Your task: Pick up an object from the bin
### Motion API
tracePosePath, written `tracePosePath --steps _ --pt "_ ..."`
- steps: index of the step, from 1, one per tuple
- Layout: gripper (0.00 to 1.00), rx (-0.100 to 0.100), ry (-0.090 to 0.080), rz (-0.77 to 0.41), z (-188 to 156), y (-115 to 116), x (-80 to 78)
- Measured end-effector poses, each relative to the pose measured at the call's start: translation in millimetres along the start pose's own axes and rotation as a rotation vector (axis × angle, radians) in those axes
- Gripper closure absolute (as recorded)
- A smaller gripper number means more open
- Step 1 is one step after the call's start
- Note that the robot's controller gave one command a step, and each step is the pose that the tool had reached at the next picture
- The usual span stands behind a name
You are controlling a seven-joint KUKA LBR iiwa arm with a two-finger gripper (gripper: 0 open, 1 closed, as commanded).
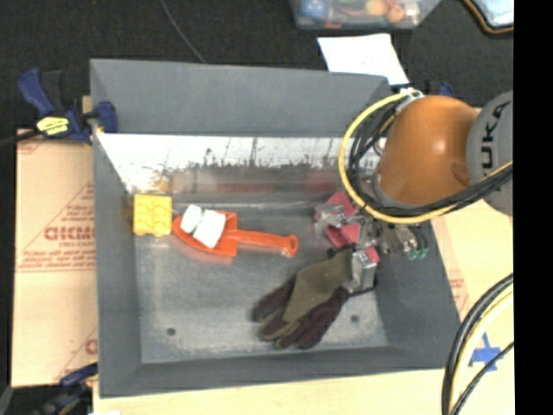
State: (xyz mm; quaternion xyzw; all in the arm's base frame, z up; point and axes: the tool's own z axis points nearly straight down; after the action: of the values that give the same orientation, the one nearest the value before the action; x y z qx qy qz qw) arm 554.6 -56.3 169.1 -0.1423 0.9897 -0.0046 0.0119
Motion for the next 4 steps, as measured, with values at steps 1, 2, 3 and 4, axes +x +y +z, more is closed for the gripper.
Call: tracePosePath --steps 1,2,3,4 --pt "0.0 -0.002 -0.006 -0.037 59 34 11.0" --pt "1.0 0.007 -0.012 -0.047 22 -17 28.4" --pt "1.0 0.006 -0.011 -0.047 22 -16 28.9" --pt "1.0 0.005 -0.012 -0.089 54 27 46.4"
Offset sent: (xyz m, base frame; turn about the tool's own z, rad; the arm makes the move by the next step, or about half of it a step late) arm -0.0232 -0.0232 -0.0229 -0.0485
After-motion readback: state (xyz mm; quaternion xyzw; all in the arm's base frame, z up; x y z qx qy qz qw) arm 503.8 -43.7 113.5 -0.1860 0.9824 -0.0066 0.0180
